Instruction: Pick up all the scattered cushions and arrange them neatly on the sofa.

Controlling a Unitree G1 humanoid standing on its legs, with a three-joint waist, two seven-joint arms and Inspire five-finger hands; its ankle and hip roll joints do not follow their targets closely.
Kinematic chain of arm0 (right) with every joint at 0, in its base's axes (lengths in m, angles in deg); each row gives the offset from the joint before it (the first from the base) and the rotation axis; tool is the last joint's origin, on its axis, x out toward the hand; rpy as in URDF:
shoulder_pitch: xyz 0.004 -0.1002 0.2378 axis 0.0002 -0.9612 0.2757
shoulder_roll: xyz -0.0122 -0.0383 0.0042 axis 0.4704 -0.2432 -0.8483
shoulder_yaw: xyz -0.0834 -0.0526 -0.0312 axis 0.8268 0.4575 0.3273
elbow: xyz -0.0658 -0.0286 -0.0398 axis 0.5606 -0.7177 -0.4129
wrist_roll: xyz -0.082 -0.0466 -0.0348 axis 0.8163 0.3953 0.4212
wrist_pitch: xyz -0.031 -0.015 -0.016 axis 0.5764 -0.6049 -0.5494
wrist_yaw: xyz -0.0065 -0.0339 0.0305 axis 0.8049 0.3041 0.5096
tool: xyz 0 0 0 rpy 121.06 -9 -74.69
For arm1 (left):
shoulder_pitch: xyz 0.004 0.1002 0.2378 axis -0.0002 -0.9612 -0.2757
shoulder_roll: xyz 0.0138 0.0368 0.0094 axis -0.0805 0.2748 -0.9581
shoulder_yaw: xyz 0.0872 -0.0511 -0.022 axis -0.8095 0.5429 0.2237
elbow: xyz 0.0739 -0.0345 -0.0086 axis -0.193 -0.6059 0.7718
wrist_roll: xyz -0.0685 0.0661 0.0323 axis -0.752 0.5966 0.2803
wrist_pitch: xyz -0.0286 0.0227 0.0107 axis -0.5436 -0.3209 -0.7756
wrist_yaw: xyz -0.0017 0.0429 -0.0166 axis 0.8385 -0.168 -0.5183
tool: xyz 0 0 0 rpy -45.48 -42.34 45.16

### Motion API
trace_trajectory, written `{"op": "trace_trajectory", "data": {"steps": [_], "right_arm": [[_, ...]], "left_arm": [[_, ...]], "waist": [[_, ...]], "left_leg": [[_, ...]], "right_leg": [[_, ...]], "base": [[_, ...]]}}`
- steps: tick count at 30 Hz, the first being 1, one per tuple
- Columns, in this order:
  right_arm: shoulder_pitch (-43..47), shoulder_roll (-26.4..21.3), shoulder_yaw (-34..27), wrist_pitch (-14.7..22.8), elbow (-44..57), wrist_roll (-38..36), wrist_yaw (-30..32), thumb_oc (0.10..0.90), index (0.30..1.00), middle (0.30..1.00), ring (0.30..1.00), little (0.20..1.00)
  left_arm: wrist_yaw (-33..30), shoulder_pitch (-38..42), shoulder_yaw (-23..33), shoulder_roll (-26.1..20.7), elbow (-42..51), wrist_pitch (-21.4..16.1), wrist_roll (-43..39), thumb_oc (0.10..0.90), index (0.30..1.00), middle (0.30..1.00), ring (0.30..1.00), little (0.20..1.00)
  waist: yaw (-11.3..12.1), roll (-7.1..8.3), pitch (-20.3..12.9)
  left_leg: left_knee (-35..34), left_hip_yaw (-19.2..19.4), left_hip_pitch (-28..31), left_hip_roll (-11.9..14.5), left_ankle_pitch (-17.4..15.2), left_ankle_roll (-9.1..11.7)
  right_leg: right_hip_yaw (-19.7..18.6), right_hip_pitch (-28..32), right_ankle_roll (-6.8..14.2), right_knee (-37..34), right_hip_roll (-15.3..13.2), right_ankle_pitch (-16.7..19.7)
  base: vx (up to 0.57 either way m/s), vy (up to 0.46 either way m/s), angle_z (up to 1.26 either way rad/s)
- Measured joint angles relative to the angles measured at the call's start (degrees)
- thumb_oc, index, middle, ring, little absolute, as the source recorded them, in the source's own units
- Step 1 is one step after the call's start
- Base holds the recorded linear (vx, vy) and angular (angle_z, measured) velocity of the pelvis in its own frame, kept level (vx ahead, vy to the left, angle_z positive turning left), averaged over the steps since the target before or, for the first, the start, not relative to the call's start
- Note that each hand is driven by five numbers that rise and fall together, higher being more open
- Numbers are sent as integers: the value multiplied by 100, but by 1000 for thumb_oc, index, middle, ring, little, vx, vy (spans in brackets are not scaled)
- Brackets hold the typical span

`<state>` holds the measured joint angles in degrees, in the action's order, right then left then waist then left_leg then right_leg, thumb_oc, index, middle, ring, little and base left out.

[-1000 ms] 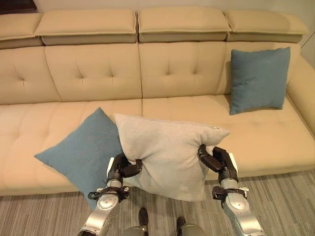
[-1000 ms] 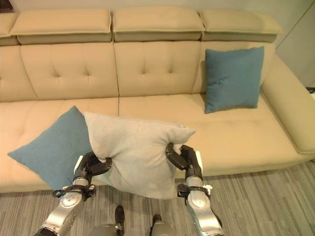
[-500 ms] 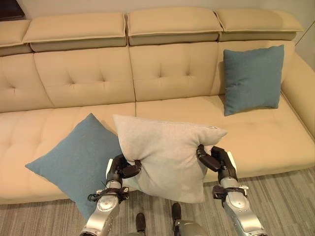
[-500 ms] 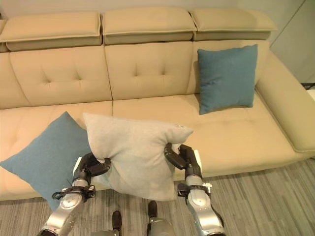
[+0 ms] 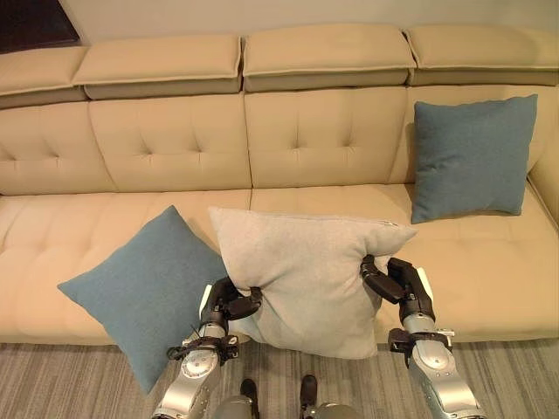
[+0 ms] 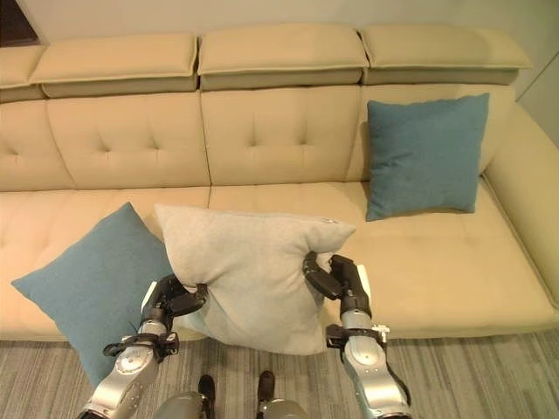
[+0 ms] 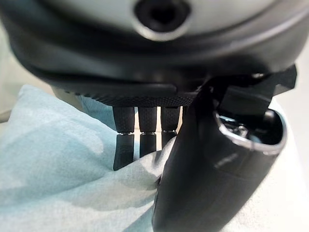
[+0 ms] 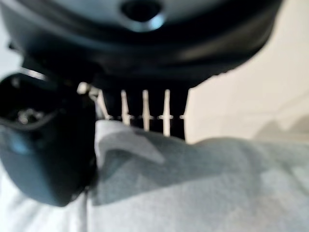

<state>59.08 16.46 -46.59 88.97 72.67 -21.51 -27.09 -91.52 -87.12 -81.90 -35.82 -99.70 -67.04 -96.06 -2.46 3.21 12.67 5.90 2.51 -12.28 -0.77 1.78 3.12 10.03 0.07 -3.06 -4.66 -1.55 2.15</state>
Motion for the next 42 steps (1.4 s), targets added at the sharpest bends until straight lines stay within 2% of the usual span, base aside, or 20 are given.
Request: {"op": "trace_trajectory", "data": {"steps": [1,3,5,6,7,10,12,13,14,16,19,20,21,22,24,27,30,36,42], "right_arm": [[-4,0,-25,-3,-2,-2,1,400,300,300,300,300],[-12,11,-23,-3,5,-1,2,400,300,300,300,300],[-67,14,-18,-3,53,3,-3,400,300,300,300,300],[-97,38,-17,-1,81,4,-4,400,300,300,300,300],[-147,103,-27,-1,133,3,-2,400,300,300,300,300],[-149,116,-36,1,328,5,-6,400,300,300,300,300],[-55,153,-19,-3,358,13,-8,400,300,300,300,300],[-60,232,-22,-2,363,43,-9,400,300,300,300,300],[-64,256,-22,-2,368,80,-11,400,300,300,300,300],[-8,274,-16,14,412,137,-25,400,300,300,300,300],[141,277,83,22,413,175,-71,400,300,300,300,300],[50,310,75,23,426,176,-96,400,300,300,300,300],[-1,312,86,18,423,176,-100,400,300,300,300,300],[-46,310,79,18,400,177,-110,400,300,300,300,300],[-62,267,75,15,382,181,-110,400,300,300,300,300],[-75,232,19,9,383,196,-106,400,300,300,300,300],[-50,114,-21,8,385,199,-60,400,300,300,300,300],[323,5,-9,6,384,267,164,400,300,300,300,300],[1328,-36,237,7,13,434,677,400,300,300,300,300]], "left_arm": [[12,-6,-1,-3,-1,3,-1,400,300,300,300,300],[15,-11,-4,-13,-1,6,2,400,300,300,300,300],[21,-71,-16,-27,5,7,6,400,300,300,300,300],[25,-81,-29,-33,15,7,7,400,300,300,300,300],[37,-40,-58,-146,61,8,17,400,300,300,300,300],[49,-28,-51,-243,163,14,54,400,300,300,300,300],[47,-14,-54,-336,195,17,54,400,300,300,300,300],[48,-12,-63,-388,195,43,56,400,300,300,300,300],[46,-21,-64,-405,195,51,58,400,300,300,300,300],[40,-12,-23,-438,228,61,61,400,300,300,300,300],[33,0,152,-429,231,62,58,400,300,300,300,300],[38,-21,161,-458,240,61,65,400,300,300,300,300],[37,-49,163,-450,242,62,88,400,300,300,300,300],[31,-115,181,-401,250,61,109,400,300,300,300,300],[32,-226,200,-325,278,61,110,400,300,300,300,300],[32,-238,204,-245,311,61,110,400,300,300,300,300],[30,-233,198,-178,431,61,111,400,300,300,300,300],[-140,102,204,-190,534,60,224,400,300,300,300,300],[-646,827,167,-216,385,59,231,400,300,300,300,300]], "waist": [[26,7,31],[23,-46,66],[36,-210,5],[13,-314,-36],[-54,-217,-47],[-60,-207,-51],[-95,-244,-29],[-131,-235,-24],[-117,-233,-24],[-119,-224,-27],[-96,-204,-27],[-124,-136,-69],[-119,-80,-102],[-102,-61,-122],[-3,-182,-174],[-8,-200,-188],[-23,-230,-205],[-52,-268,-226],[-60,-338,-267]], "left_leg": [[-218,11,-132,33,83,102],[-239,48,-248,163,165,105],[-350,10,-18,256,258,6],[-496,34,153,256,723,-295],[-555,148,259,77,656,-462],[-708,346,458,-170,651,-604],[-759,357,614,-231,557,-735],[-763,332,784,-216,502,-807],[-771,333,886,-207,429,-810],[-869,337,1067,-205,364,-791],[-969,319,1100,-209,350,-742],[-986,251,1124,-262,346,-699],[-1026,221,1172,-303,347,-669],[-1025,155,1208,-290,318,-551],[-1066,156,1207,-98,298,-447],[-1101,34,1219,106,310,-274],[-1101,11,1182,241,349,-210],[-1104,-10,1047,329,374,-156],[-1102,-128,492,316,520,-74]], "right_leg": [[-6,110,-6,-58,40,53],[-12,292,82,-58,101,-61],[-213,476,219,12,179,-246],[-284,529,382,159,176,-408],[-351,479,496,353,-33,-587],[-418,139,835,1216,-396,-1017],[-446,-291,1030,2290,-492,-1143],[-515,-714,1191,3244,-580,-1379],[-571,-800,1226,3419,-585,-1417],[-574,-1054,1225,3260,-702,-1421],[-552,-1317,1160,2373,-805,-1306],[-557,-1115,1189,1697,-825,-872],[-553,-1014,1160,1485,-864,-690],[-548,-836,1052,1127,-818,-91],[-513,-595,877,606,-583,184],[-304,-229,734,-60,-357,487],[-239,-235,711,-62,-229,468],[-167,-347,634,-66,-142,439],[-79,-857,536,-65,-154,548]], "base": [[232,107,-12],[325,164,-25],[280,177,-51],[205,174,-40],[203,175,-32],[80,108,-21],[61,77,-9],[77,29,4],[87,1,10],[87,-48,5],[111,-120,2],[58,-81,29],[116,-154,41],[59,-73,18],[122,-138,-3],[77,-102,11],[59,-96,9],[17,-61,4],[-48,-19,9]]}}
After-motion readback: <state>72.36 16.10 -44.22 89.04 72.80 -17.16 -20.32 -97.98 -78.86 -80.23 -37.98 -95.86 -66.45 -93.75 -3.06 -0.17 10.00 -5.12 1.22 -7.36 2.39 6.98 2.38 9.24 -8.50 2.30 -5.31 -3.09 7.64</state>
